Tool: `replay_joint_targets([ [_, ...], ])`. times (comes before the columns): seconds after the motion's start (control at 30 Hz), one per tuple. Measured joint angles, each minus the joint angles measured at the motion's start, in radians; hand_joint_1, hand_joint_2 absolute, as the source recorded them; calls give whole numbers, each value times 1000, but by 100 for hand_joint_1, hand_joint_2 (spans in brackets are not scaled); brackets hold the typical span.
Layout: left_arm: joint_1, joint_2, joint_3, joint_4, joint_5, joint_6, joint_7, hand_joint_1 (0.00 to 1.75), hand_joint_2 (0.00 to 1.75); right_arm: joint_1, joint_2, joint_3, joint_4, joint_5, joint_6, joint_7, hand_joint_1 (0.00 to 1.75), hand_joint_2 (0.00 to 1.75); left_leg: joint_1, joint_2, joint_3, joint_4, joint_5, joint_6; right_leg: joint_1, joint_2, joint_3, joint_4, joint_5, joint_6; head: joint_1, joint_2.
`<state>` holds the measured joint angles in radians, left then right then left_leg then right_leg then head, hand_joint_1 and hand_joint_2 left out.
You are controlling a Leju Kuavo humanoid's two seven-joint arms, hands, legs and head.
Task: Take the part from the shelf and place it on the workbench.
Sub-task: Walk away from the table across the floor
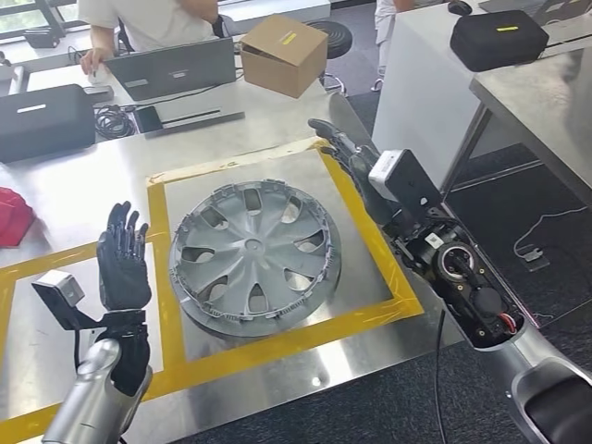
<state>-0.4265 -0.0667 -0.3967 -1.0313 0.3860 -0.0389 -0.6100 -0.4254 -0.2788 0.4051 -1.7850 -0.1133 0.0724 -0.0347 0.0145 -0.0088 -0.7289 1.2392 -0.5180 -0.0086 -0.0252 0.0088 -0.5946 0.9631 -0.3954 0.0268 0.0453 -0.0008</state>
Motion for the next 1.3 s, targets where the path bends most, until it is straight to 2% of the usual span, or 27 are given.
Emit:
replay_joint_targets([
  [0.1, -5, 0, 0, 0, 0, 0, 0, 0, 0, -5, 2, 2, 7, 0, 0, -1, 0, 0, -8, 0, 120, -212, 77, 23, 6, 1, -3, 0, 6, 4, -1, 0],
  [0.13, -8, 0, 0, 0, 0, 0, -1, 0, 0, -7, 2, 2, 9, 0, 0, -1, 0, 0, -13, 1, 144, -256, 88, 28, 7, 1, -4, -1, 8, 7, 0, 0],
  [0.2, -10, 0, 0, 0, 1, 0, -1, 0, 0, -9, 3, 3, 12, 0, 0, -2, 0, 0, -18, 2, 151, -274, 96, 33, 8, 1, -5, -3, 14, 18, 0, 0],
  [0.27, -10, -1, 0, 0, 1, 0, -1, 0, 0, -11, 3, 3, 14, 0, 0, -2, 0, 0, -16, 3, 150, -284, 106, 42, 6, 0, -9, 0, 9, 29, 1, 0],
  [0.3, -10, -2, 0, 0, 0, 0, -1, 0, 0, -12, 3, 2, 15, 0, 0, -2, 0, 0, -13, 4, 149, -290, 113, 48, 6, -1, -18, 22, -11, 33, 3, 0],
  [0.33, -11, -2, 0, 0, 0, 0, -1, 0, 0, -12, 3, 2, 16, 0, 0, -2, 0, 0, -11, 6, 147, -295, 119, 53, 5, -1, -35, 66, -45, 38, 7, 0],
  [0.4, -9, -3, 0, 0, 0, 0, -1, 0, 0, -12, 3, 2, 19, 0, 0, -2, 0, 0, -12, 7, 138, -296, 126, 58, 5, -2, -85, 207, -130, 45, 18, 0],
  [0.43, -8, -3, 0, 0, 0, 0, -1, 0, 0, -11, 3, 2, 21, 0, 0, -2, 0, 0, -14, 7, 133, -295, 130, 59, 5, -3, -104, 268, -157, 48, 23, 0],
  [0.47, -7, -3, 0, 1, 0, 0, -1, 0, 0, -10, 3, 3, 24, 0, 0, -2, 0, 0, -14, 7, 128, -295, 133, 59, 5, -3, -108, 297, -164, 49, 27, 0],
  [0.5, -6, -3, 0, 1, 0, 0, -1, 0, 0, -10, 3, 3, 25, 0, 0, -2, 0, 0, -15, 7, 124, -293, 136, 58, 5, -3, -91, 282, -151, 49, 30, 0],
  [0.53, -5, -3, 0, 1, 0, 0, -1, 0, 0, -11, 3, 3, 26, 0, 0, -2, 0, 0, -15, 6, 121, -292, 139, 57, 6, -3, -52, 225, -123, 47, 34, 0],
  [0.6, -6, -3, 0, 1, 1, 0, -1, 0, 0, -14, 3, 3, 27, 0, 0, -2, 0, 0, -17, 6, 115, -287, 142, 53, 9, -3, 39, 73, -74, 37, 41, 0],
  [0.63, -6, -3, 0, 1, 1, 0, -1, 0, 0, -15, 3, 3, 28, 0, 0, -3, 0, 0, -18, 5, 112, -286, 145, 48, 12, -2, 67, 21, -61, 32, 42, 0],
  [0.67, -5, -3, 0, 1, 1, 0, -1, 0, 0, -17, 3, 3, 28, 0, 0, -4, 0, 0, -18, 5, 110, -285, 149, 43, 15, -2, 80, -6, -59, 27, 43, 0],
  [0.73, -5, -2, 0, 1, 1, 2, -1, 0, 0, -19, 4, 3, 31, 0, 2, -7, 0, 0, -20, 4, 107, -289, 158, 30, 16, -2, 79, -16, -51, 15, 42, 0],
  [0.77, -5, -1, 0, 1, 1, 4, -1, 0, 0, -22, 6, 4, 32, 0, 3, -9, 0, 0, -20, 4, 104, -286, 153, 24, 13, -4, 77, -21, -45, 8, 41, 0],
  [0.8, -5, 1, 0, 1, 1, 6, -2, 0, 0, -26, 8, 5, 35, 0, 5, -11, 0, 0, -20, 3, 95, -267, 135, 18, 9, -6, 73, -26, -37, -1, 38, 0],
  [0.83, -6, 3, 0, 1, 2, 7, -2, 0, 0, -30, 10, 7, 37, 0, 7, -13, 0, 0, -19, 3, 77, -226, 103, 12, 5, -8, 68, -30, -29, -8, 31, 0],
  [0.9, -4, 6, 0, 1, 2, 8, -4, 0, 0, -35, 15, 10, 43, 0, 9, -16, 0, 0, -13, 3, 24, -90, 17, 1, 3, -10, 51, -31, -15, -15, 18, 0],
  [0.93, -3, 8, 0, 1, 2, 8, -4, 0, 0, -35, 17, 11, 47, 0, 10, -18, 0, 0, -10, 3, 1, -25, -14, -4, 3, -11, 41, -30, -9, -14, 14, 0],
  [0.97, -2, 9, 0, 1, 2, 8, -4, 0, 0, -35, 19, 13, 51, 0, 12, -21, 0, 0, -6, 3, -6, 11, -26, -8, 2, -12, 32, -30, -3, -13, 12, 0],
  [1.0, -1, 11, 0, 1, 2, 8, -5, 0, 0, -36, 22, 15, 56, 0, 13, -25, 0, 0, -3, 3, 6, 7, -19, -11, 0, -12, 24, -28, 3, -10, 10, 0],
  [1.03, -1, 12, 0, 2, 2, 8, -5, 0, 0, -39, 23, 17, 60, 0, 14, -28, 0, 0, 0, 4, 40, -40, 4, -14, -2, -12, 16, -27, 8, -6, 9, 0],
  [1.1, -3, 13, 0, 2, 1, 8, -6, 0, 0, -45, 27, 18, 67, 0, 15, -33, 0, 0, 4, 3, 136, -190, 51, -15, -5, -11, 1, -20, 16, 4, 6, 0],
  [1.13, -4, 14, 0, 1, 1, 8, -7, 0, 0, -48, 27, 19, 69, 0, 15, -34, 0, 0, 3, 0, 166, -243, 67, -10, -5, -11, -4, -17, 20, 10, 7, 0],
  [1.17, -5, 14, 0, 1, 1, 7, -8, 0, 0, -50, 28, 19, 71, 0, 15, -35, 0, 0, 2, -3, 181, -272, 72, -4, -3, -10, -7, -15, 24, 16, 8, 0],
  [1.3, -5, 14, 0, 1, 0, 7, -10, 0, 0, -53, 29, 19, 78, 0, 14, -37, 0, 0, 0, -5, 167, -276, 84, 23, -4, -8, -17, -15, 34, 40, 15, 0],
])
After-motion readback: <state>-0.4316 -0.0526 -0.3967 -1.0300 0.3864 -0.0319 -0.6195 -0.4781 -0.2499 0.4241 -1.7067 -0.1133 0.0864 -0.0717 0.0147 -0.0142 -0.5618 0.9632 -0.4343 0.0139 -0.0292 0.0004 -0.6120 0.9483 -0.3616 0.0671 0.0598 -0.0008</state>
